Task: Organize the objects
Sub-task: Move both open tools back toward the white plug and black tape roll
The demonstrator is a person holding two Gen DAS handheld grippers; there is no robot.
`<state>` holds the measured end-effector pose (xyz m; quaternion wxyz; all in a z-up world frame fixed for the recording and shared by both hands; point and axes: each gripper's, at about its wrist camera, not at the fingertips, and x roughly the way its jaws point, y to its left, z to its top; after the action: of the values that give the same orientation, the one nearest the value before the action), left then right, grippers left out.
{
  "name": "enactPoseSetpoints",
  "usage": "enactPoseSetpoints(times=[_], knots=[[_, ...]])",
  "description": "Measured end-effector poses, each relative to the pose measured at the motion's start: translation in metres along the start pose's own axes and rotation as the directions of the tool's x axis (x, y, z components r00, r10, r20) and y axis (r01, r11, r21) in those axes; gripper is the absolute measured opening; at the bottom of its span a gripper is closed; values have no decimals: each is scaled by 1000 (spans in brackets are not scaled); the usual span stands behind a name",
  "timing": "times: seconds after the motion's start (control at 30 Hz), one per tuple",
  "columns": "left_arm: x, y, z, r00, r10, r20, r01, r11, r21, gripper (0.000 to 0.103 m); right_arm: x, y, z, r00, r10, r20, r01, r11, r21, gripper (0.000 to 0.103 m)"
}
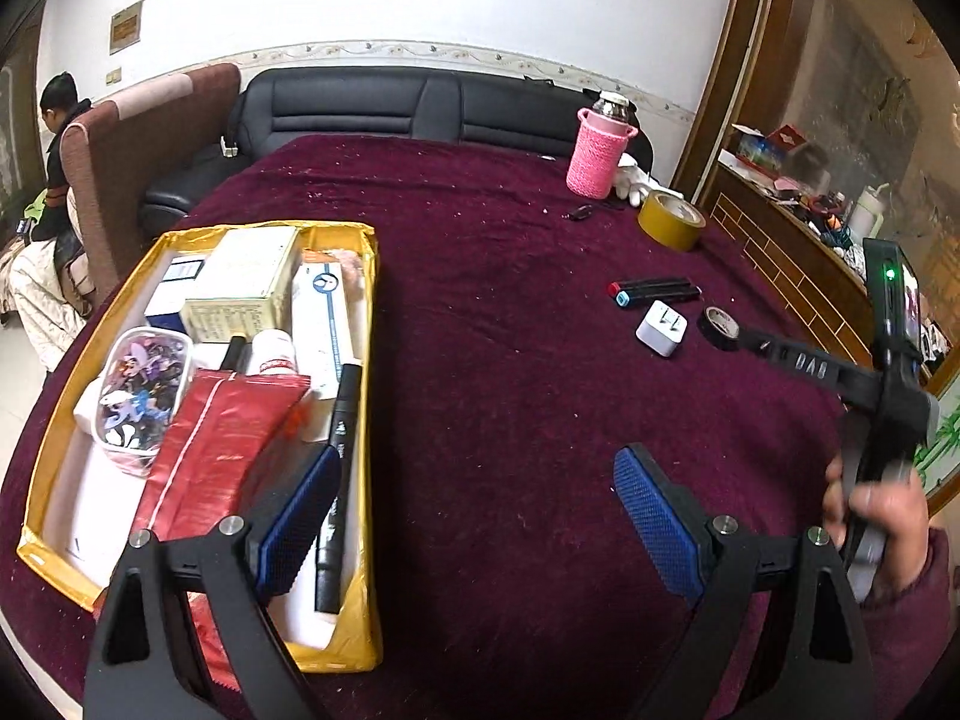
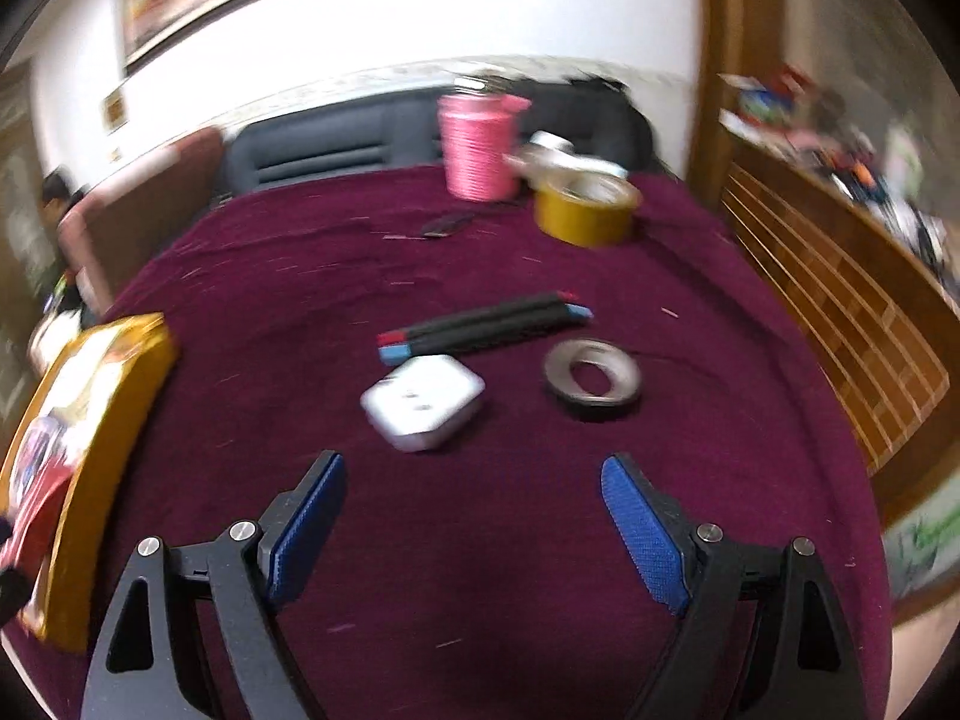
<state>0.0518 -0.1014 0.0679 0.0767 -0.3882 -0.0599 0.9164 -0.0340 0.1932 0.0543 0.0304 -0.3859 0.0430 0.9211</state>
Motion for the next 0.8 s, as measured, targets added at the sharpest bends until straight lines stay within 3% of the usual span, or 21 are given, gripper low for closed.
enactPoseSetpoints(times=[0.1,0.23,0.33,0.6,0.73,0.8], knots=[[10,-3,4,1000,-6,-16,6,1000,4,92,15,-40,9,999,-30,-27,32,996,83,90],[22,-16,12,999,-24,-30,25,999,26,92,31,-64,22,999,-13,-42,18,991,129,90],[30,-33,20,999,-44,-25,46,996,71,92,47,-66,30,998,27,-59,-18,990,137,90],[70,-85,41,997,-64,-36,70,974,214,92,98,-47,34,992,-1,-130,6,999,42,89],[96,-102,51,994,-79,-70,93,970,224,92,99,-48,32,994,26,-107,-21,999,46,65],[108,-110,54,993,-87,-80,103,968,231,92,97,-52,31,994,41,-101,-34,997,62,63]])
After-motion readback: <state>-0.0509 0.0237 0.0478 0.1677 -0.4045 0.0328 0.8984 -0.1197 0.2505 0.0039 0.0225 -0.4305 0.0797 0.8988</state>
